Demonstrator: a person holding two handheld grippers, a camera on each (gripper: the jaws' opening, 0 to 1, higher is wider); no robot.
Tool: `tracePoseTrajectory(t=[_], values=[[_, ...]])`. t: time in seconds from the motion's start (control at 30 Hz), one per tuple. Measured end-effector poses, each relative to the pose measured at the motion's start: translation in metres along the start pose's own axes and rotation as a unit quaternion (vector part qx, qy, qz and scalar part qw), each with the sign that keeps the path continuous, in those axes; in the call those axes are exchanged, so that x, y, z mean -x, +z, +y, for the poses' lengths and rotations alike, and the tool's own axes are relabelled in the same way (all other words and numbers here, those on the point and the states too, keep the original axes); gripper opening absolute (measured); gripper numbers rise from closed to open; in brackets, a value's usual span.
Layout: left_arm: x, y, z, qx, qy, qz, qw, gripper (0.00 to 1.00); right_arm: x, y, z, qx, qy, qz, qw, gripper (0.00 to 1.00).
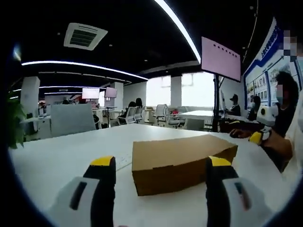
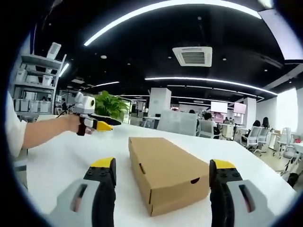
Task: Operate the shoe box by opening the lid, removing the specified soft item, and placing it in the target area until the item is outside and the box remains undamaged.
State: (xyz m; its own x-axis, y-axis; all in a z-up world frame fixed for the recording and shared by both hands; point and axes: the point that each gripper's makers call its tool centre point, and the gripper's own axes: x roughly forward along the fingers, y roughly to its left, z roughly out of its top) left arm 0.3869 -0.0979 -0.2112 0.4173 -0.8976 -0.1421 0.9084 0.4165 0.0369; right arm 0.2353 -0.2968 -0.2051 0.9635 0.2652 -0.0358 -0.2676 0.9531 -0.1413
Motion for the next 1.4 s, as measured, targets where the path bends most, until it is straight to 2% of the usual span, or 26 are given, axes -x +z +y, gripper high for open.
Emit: tracePoseTrajectory(t=[0.17, 0.27, 0.33, 0.43, 0.47, 0.53, 0.63, 0.67, 0.73, 0.83, 0.93, 0.97, 1.03, 1.07, 1.13, 1.23, 1.27, 1.3, 1.4], values=[[-0.002, -0.006, -0.002, 0.006, -0.021, -0.011, 0.9997, 0.81, -0.007, -0.002, -0.003, 0.001, 0.000, 0.003, 1.0000, 0.83], [-0.006, -0.015, 0.007, 0.006, -0.017, 0.006, 0.9998, 0.81, -0.008, -0.003, -0.005, -0.003, -0.011, 0.005, 0.9999, 0.87], [-0.008, -0.016, 0.014, 0.009, -0.019, 0.011, 0.9997, 0.81, -0.008, -0.007, -0.003, -0.016, -0.015, 0.005, 0.9997, 0.92], [-0.011, -0.009, 0.017, 0.005, -0.027, 0.005, 0.9996, 0.81, -0.005, -0.009, 0.000, -0.012, -0.022, 0.000, 0.9997, 0.93], [-0.013, -0.003, 0.013, 0.004, -0.041, -0.010, 0.9991, 0.81, -0.005, -0.009, 0.000, -0.012, -0.023, -0.002, 0.9997, 0.93], [-0.015, 0.005, 0.009, 0.013, -0.057, -0.022, 0.9980, 0.81, -0.004, -0.009, -0.002, -0.019, -0.031, -0.004, 0.9993, 0.93], [-0.018, 0.008, 0.014, 0.005, -0.042, -0.019, 0.9989, 0.82, -0.005, -0.013, -0.005, -0.031, -0.040, 0.006, 0.9987, 0.92], [-0.019, 0.011, 0.014, -0.003, -0.046, -0.021, 0.9987, 0.82, -0.006, -0.017, -0.003, -0.034, -0.035, 0.022, 0.9985, 0.92], [-0.018, 0.017, 0.012, -0.019, -0.055, -0.030, 0.9978, 0.82, -0.009, -0.017, -0.003, -0.028, -0.034, 0.021, 0.9988, 0.92], [-0.015, 0.018, 0.012, -0.017, -0.063, -0.034, 0.9973, 0.84, -0.009, -0.018, -0.006, -0.026, -0.042, 0.020, 0.9986, 0.92], [-0.018, 0.015, 0.017, -0.014, -0.062, -0.026, 0.9977, 0.86, -0.010, -0.024, -0.009, -0.032, -0.046, 0.019, 0.9982, 0.92], [-0.022, 0.009, 0.019, -0.023, -0.059, -0.010, 0.9979, 0.87, -0.012, -0.027, -0.007, -0.030, -0.039, 0.020, 0.9986, 0.92], [-0.028, 0.002, 0.017, -0.042, -0.069, 0.003, 0.9967, 0.90, -0.014, -0.019, -0.007, 0.009, -0.034, -0.015, 0.9993, 0.90], [-0.031, -0.002, 0.013, -0.048, -0.080, 0.010, 0.9955, 0.90, -0.015, -0.018, -0.007, 0.020, -0.037, -0.017, 0.9990, 0.90], [-0.035, -0.005, 0.010, -0.044, -0.087, 0.011, 0.9952, 0.90, -0.017, -0.023, -0.005, 0.011, -0.037, 0.004, 0.9993, 0.92], [-0.041, -0.008, 0.004, -0.048, -0.102, 0.002, 0.9936, 0.89, -0.021, -0.025, -0.001, -0.003, -0.024, 0.011, 0.9996, 0.94], [-0.043, -0.009, 0.003, -0.050, -0.108, -0.002, 0.9929, 0.89, -0.023, -0.030, 0.003, -0.012, -0.016, 0.032, 0.9993, 0.94], [-0.044, -0.010, 0.004, -0.051, -0.108, -0.002, 0.9929, 0.88, -0.024, -0.034, 0.005, -0.013, -0.008, 0.043, 0.9990, 0.94], [-0.048, -0.014, 0.011, -0.051, -0.107, 0.004, 0.9930, 0.93, -0.027, -0.035, 0.003, -0.013, -0.016, 0.047, 0.9987, 0.94]])
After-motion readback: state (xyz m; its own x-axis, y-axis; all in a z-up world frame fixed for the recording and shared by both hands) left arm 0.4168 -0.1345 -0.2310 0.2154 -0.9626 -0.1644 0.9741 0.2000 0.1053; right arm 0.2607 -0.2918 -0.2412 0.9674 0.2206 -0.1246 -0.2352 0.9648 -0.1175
